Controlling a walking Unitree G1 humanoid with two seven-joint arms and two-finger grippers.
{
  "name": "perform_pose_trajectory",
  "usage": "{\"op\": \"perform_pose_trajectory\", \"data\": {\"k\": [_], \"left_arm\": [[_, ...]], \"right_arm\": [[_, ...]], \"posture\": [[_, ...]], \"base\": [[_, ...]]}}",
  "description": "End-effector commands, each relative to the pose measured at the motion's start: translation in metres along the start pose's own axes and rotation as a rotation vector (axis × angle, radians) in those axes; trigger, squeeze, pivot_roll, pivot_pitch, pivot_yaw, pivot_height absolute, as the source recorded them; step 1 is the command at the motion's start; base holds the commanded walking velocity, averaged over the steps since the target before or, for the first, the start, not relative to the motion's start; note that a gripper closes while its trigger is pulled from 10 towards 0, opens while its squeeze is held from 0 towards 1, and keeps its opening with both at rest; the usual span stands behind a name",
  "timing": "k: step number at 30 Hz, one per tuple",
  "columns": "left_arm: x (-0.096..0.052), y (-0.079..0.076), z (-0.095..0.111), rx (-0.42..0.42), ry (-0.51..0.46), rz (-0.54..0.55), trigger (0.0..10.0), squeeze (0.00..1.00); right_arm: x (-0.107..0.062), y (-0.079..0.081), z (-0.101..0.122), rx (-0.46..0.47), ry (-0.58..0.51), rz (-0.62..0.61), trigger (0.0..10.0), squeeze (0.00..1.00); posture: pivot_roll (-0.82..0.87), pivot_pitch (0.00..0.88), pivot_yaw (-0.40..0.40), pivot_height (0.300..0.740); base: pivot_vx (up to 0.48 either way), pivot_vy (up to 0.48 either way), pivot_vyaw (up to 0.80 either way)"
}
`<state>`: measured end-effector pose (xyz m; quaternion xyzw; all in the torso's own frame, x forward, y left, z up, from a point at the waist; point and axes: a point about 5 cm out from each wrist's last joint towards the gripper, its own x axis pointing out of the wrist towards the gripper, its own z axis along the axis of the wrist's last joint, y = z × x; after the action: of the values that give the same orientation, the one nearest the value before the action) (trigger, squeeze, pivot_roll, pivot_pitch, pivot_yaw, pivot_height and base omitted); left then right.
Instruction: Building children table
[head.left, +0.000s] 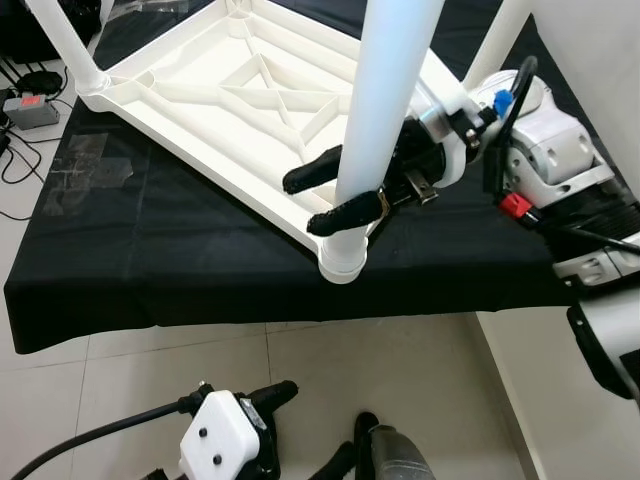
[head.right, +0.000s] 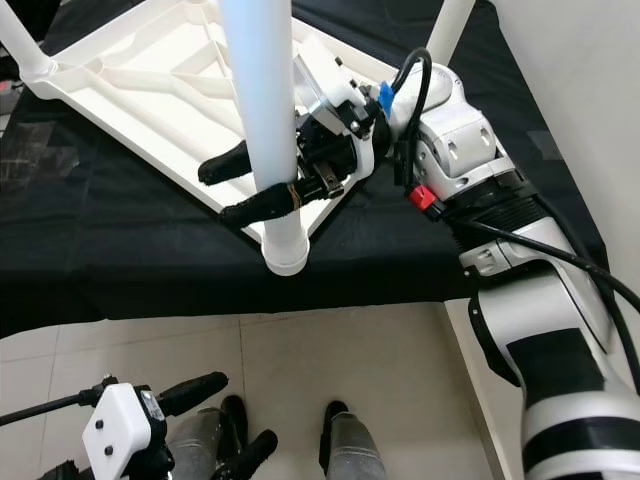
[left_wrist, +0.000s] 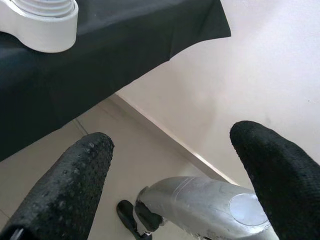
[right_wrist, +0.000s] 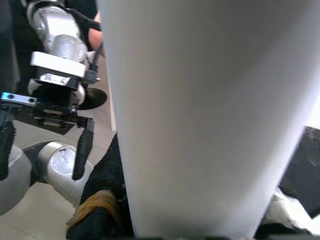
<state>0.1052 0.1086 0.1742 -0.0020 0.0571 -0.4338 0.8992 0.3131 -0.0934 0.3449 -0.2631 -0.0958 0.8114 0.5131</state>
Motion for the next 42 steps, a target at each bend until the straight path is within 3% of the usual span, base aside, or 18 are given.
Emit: {"op": "perform_pose_trajectory", "data": {"k": [1, 9, 24, 34, 42], "left_arm": [[-0.003, -0.004, 0.0, 0.004, 0.003, -0.017, 10.0, 0.0], [-0.003, -0.004, 0.0, 0.004, -0.005, -0.018, 10.0, 0.0], [0.003, 0.0, 0.002, 0.014, -0.035, -0.007, 10.0, 0.0], [0.005, 0.001, 0.002, 0.017, -0.042, -0.01, 10.0, 0.0], [0.006, 0.002, 0.001, 0.02, -0.041, -0.012, 10.0, 0.0]], "right_arm": [[0.012, 0.01, -0.021, 0.075, 0.037, 0.077, 10.0, 0.0], [0.019, 0.009, -0.023, 0.115, -0.008, 0.106, 10.0, 0.0], [0.008, -0.004, -0.032, 0.205, -0.066, -0.005, 10.0, 0.0], [-0.011, 0.011, -0.049, 0.261, -0.093, -0.102, 10.0, 0.0], [-0.014, 0.011, -0.054, 0.268, -0.071, -0.161, 10.0, 0.0]], "posture": [[0.1, 0.375, 0.006, 0.74], [0.1, 0.375, 0.001, 0.74], [0.07, 0.371, -0.025, 0.74], [0.06, 0.369, -0.014, 0.74], [0.05, 0.369, -0.01, 0.74]], "base": [[0.0, 0.0, 0.0], [0.0, 0.0, 0.0], [0.0, 0.0, 0.0], [0.0, 0.0, 0.0], [0.0, 0.0, 0.0]]}}
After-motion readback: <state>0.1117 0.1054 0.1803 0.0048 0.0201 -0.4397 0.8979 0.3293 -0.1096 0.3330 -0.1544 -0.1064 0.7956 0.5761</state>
